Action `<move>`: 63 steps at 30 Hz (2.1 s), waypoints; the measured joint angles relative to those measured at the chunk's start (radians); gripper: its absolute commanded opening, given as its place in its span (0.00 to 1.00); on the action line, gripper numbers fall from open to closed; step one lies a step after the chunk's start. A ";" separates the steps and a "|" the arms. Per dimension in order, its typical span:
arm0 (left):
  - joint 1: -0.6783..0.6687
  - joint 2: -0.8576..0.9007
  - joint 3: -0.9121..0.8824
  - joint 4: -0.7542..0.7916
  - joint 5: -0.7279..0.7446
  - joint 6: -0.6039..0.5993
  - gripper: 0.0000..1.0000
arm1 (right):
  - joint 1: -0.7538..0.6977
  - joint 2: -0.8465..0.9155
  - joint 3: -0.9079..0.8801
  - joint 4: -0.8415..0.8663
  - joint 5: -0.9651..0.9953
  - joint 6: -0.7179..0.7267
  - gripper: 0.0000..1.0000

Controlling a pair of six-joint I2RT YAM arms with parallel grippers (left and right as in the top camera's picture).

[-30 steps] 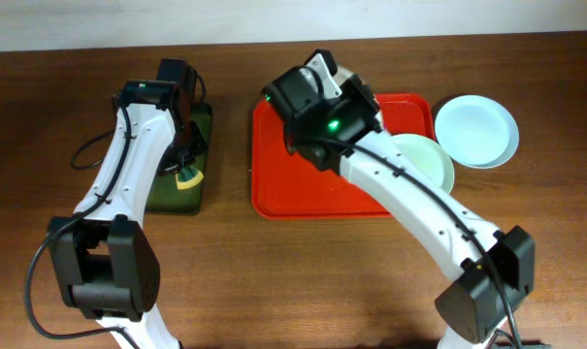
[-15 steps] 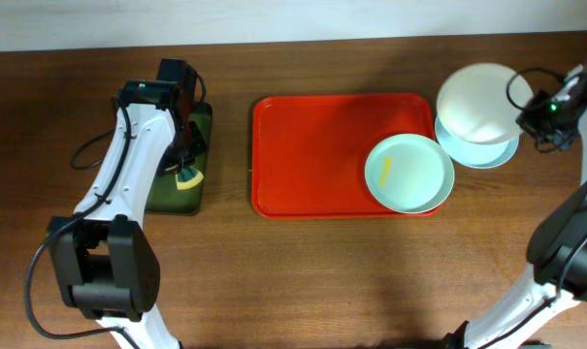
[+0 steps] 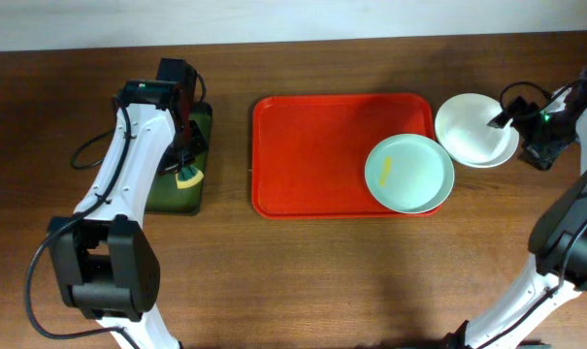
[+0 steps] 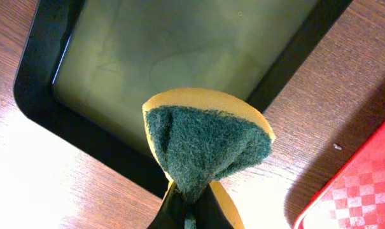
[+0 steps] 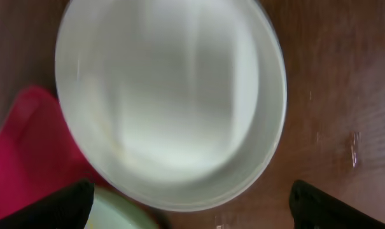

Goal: Clean dirty plates on tray and stack at the side
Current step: 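Grasp the light green plate rim with right gripper and pull it left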

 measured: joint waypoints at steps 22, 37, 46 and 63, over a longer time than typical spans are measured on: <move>0.000 0.000 0.000 -0.010 0.000 0.000 0.00 | 0.322 -0.232 -0.461 0.041 0.359 0.132 0.53; 0.000 0.000 0.000 -0.009 0.000 0.000 0.00 | 0.328 -0.232 -0.467 0.092 0.310 0.128 0.62; 0.000 0.000 0.000 -0.006 0.000 0.000 0.00 | 0.330 -0.233 -0.551 0.191 0.349 0.129 0.29; 0.000 0.000 0.000 0.048 0.027 0.003 0.00 | 0.449 -0.233 -0.411 0.113 0.032 -0.105 0.04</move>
